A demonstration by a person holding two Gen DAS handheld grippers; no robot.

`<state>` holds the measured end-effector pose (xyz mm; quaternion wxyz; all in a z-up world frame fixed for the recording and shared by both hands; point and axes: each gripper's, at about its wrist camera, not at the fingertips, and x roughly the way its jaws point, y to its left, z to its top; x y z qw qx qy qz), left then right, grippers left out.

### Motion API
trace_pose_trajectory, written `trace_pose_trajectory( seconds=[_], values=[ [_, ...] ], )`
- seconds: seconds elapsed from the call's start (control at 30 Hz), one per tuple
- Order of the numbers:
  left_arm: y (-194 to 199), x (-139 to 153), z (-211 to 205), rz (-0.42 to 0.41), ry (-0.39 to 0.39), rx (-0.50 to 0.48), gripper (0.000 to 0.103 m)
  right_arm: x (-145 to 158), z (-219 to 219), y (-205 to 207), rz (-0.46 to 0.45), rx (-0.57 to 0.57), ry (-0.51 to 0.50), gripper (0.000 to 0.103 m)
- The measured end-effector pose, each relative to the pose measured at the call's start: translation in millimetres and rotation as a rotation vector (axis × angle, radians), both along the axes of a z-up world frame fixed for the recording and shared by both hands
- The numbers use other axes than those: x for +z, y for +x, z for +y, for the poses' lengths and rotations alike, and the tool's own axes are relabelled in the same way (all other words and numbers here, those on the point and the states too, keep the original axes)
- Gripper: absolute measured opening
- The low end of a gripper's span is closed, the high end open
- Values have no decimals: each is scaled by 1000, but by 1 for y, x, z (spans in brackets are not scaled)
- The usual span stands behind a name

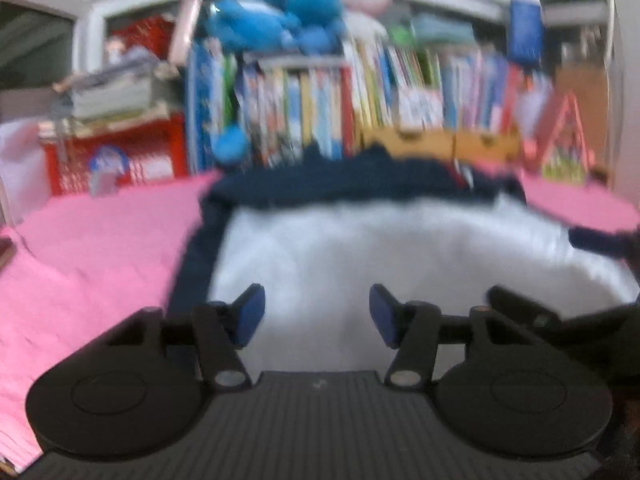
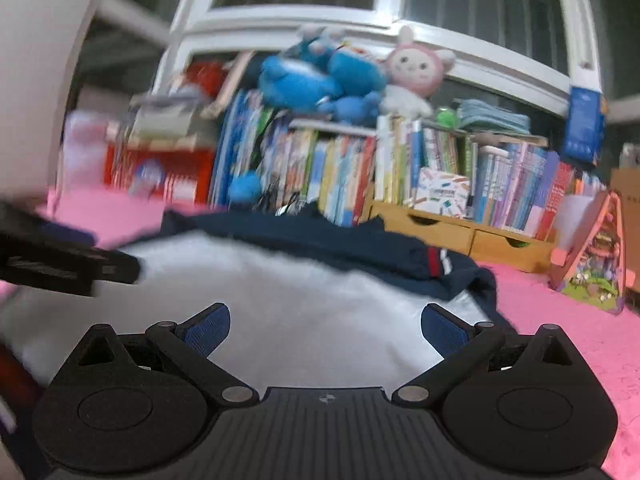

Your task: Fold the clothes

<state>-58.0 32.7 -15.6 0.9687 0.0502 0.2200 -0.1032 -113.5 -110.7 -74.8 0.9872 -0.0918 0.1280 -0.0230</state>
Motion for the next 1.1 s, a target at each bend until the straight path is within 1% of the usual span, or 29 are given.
trace_pose_trajectory(
  seconds=[0.07,0.1,0.17,0.23,0.27,0.33,0.4,0.43,0.47,0.5,0.57,0.6,0.63,0.67,0.7,0.73,0.8,0.83,0.87,0.93,1.0,1.1],
  values=[
    [-5,-11,1,-31,37,8,56,-13,-1,-4,24,9,-8,103],
    [-9,-14,4,-49,50,13,57,-14,-12,-8,26,-8,-2,103],
    [-16,-15,15,-57,49,40,57,-16,-32,-14,30,-42,11,102],
    [-22,-16,27,-64,38,52,63,-18,-53,-20,33,-76,24,102],
    [-25,-17,33,-68,31,55,63,-19,-63,-24,35,-93,31,102],
    [-31,-17,39,-82,54,78,63,-20,-93,-33,35,-172,64,102],
    [-36,-17,49,-94,102,151,64,-21,-124,-42,29,-245,97,102],
    [-36,-17,56,-98,112,184,64,-22,-138,-46,29,-264,125,102],
    [-36,-14,59,-89,103,198,65,-24,-151,-49,25,-299,135,102],
    [-37,-9,60,-70,82,198,71,-26,-162,-51,16,-352,126,103],
    [-38,1,62,-33,39,198,70,-26,-180,-54,28,-415,159,102],
    [-38,6,63,-15,17,198,67,-23,-186,-57,39,-446,179,101],
    [-39,11,64,4,-4,198,62,-20,-190,-60,46,-475,187,100],
    [-39,16,65,22,-26,198,62,-15,-191,-63,48,-483,193,100],
    [-40,21,66,41,-47,198,62,-9,-192,-67,52,-466,220,100],
    [-40,26,67,59,-69,198,66,-2,-191,-69,59,-438,259,100],
    [-41,36,69,96,-112,197,71,13,-184,-74,76,-376,339,101],
    [-42,41,70,115,-134,197,71,21,-177,-74,88,-340,361,101],
    [-43,43,65,124,-122,192,72,29,-169,-74,100,-303,375,101],
    [-48,44,47,142,-56,165,77,43,-148,-78,115,-239,386,103],
    [-55,44,32,163,-1,131,78,53,-127,-80,135,-191,393,103],
    [-64,43,19,184,39,74,78,61,-97,-82,175,-120,404,103]
  ],
)
